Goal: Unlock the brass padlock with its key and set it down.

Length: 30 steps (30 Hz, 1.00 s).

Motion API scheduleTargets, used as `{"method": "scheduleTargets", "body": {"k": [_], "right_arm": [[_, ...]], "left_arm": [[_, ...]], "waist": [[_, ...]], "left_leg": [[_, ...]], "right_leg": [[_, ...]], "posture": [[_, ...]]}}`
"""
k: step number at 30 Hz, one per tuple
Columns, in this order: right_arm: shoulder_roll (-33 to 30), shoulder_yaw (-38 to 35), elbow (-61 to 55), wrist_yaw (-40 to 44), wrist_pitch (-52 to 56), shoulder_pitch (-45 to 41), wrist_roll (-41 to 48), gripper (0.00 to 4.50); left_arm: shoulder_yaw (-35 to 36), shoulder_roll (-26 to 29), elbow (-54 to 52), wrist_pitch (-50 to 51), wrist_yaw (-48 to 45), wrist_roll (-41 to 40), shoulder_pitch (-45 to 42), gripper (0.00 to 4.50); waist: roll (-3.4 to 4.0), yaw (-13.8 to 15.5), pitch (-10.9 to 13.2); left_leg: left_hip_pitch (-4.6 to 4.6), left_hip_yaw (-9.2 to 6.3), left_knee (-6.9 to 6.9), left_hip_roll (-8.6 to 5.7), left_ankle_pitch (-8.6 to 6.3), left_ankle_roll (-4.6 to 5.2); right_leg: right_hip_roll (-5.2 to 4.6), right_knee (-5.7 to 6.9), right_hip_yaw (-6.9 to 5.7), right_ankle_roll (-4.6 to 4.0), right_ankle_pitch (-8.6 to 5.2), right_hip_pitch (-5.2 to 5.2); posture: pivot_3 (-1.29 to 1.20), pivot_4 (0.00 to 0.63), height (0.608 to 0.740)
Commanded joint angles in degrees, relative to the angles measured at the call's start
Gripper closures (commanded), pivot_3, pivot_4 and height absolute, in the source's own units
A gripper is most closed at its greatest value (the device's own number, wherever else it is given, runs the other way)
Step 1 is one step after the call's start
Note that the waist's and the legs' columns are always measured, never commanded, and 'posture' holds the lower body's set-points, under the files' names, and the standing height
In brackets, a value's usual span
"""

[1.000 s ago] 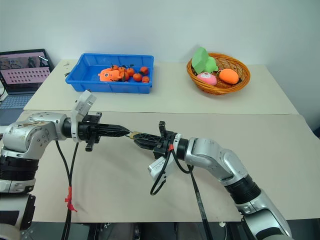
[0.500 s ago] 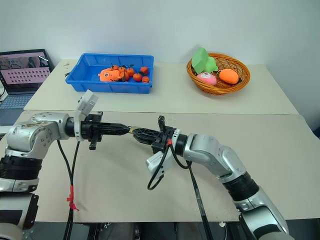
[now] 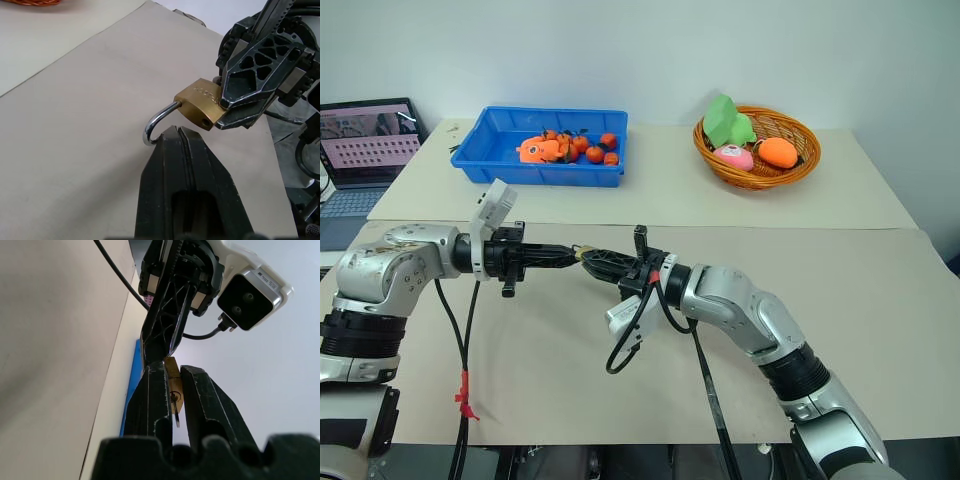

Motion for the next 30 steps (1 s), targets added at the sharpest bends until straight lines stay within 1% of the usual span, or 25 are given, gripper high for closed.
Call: {"method": "scheduleTargets", "body": {"k": [1, 19, 30], "right_arm": [[0.44, -2.12, -3.41, 0.55, 2.00, -0.99, 2.95, 4.33], [0.33, -0.72, -8.41, 7.22, 6.28, 1.01, 11.27, 4.33], [0.43, -0.67, -7.02, 8.14, 6.10, 1.21, 11.19, 4.33]], "left_arm": [[0.61, -0.07, -0.17, -1.19, 0.15, 0.00, -1.85, 4.47], [1.02, -0.42, -0.18, -1.74, 1.21, 0.14, -1.72, 4.47], [1.42, -0.35, -0.56, -1.41, 1.95, -0.05, -1.72, 4.47]], "waist": [[0.00, 0.00, 0.00], [0.00, 0.02, 0.00], [0.00, 0.04, 0.00]], "left_leg": [[0.00, 0.00, 0.00, 0.00, 0.00, 0.00], [0.00, 0.00, 0.00, 0.00, 0.00, 0.00], [0.01, 0.00, 0.00, 0.00, 0.00, 0.00]], "right_leg": [[0.00, 0.00, 0.00, 0.00, 0.00, 0.00], [0.00, 0.00, 0.00, 0.00, 0.00, 0.00], [0.00, 0.00, 0.00, 0.00, 0.00, 0.00]], "posture": [[0.00, 0.150, 0.740], [0.00, 0.150, 0.740], [0.00, 0.150, 0.740]]}}
